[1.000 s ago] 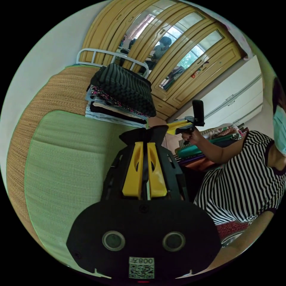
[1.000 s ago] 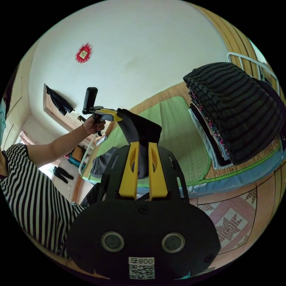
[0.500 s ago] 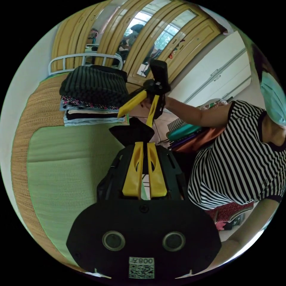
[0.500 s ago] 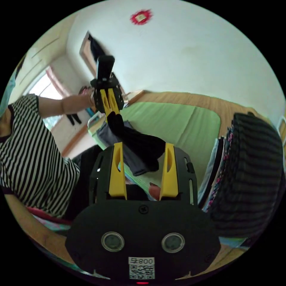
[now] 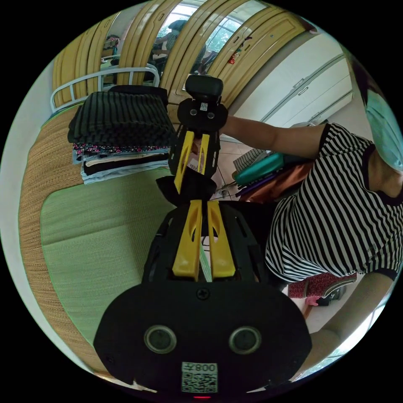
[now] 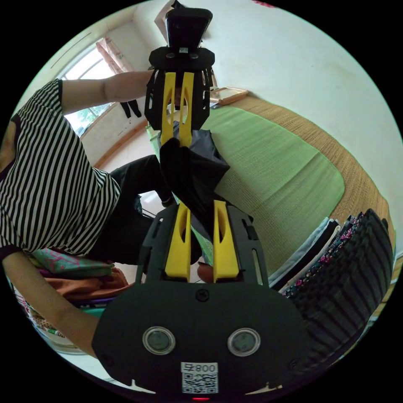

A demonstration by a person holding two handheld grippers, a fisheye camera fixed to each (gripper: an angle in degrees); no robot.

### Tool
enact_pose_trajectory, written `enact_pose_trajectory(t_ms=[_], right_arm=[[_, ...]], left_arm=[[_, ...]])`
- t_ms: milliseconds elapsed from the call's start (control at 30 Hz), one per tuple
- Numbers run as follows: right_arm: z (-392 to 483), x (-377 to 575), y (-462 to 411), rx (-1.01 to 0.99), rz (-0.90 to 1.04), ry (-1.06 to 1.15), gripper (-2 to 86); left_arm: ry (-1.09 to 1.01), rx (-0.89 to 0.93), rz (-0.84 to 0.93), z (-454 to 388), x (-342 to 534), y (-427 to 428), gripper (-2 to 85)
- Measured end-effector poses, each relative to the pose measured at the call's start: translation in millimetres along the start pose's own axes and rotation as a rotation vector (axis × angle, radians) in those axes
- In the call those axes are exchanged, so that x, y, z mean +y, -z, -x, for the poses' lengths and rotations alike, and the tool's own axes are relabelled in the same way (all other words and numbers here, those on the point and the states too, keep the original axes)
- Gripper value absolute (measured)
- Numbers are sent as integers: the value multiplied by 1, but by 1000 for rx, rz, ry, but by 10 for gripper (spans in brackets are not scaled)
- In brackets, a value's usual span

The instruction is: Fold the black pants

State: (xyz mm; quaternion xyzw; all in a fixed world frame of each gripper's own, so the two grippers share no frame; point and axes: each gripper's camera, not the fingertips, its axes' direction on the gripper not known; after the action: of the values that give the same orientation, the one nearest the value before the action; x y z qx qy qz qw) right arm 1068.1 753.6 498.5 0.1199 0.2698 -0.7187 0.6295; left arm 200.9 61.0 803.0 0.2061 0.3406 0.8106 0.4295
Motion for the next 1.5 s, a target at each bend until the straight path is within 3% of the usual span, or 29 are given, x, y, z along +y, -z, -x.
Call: enact_pose_trajectory(t_ms=[167,400,600,800,1067,1333,1500], right_arm=[[-8,-3,6,-25,-10,-78,35],[-18,-31,9,-47,12,-356,24],[-33,-77,-6,-92,-74,-517,22],[-75,-142,-29,-237,-188,-572,24],[-142,-219,-112,-402,-202,-661,25],[-191,-291,-216,-385,59,-668,41],[-216,-307,-241,-404,111,-665,76]], left_arm=[[12,-25,-20,1,-29,60,14],[30,-24,-49,19,-57,133,10],[56,-17,-84,20,-51,209,8],[171,-21,-202,21,11,312,9],[531,10,-377,36,155,419,24],[908,113,-785,3,303,485,35],[1032,208,-781,-31,317,489,60]])
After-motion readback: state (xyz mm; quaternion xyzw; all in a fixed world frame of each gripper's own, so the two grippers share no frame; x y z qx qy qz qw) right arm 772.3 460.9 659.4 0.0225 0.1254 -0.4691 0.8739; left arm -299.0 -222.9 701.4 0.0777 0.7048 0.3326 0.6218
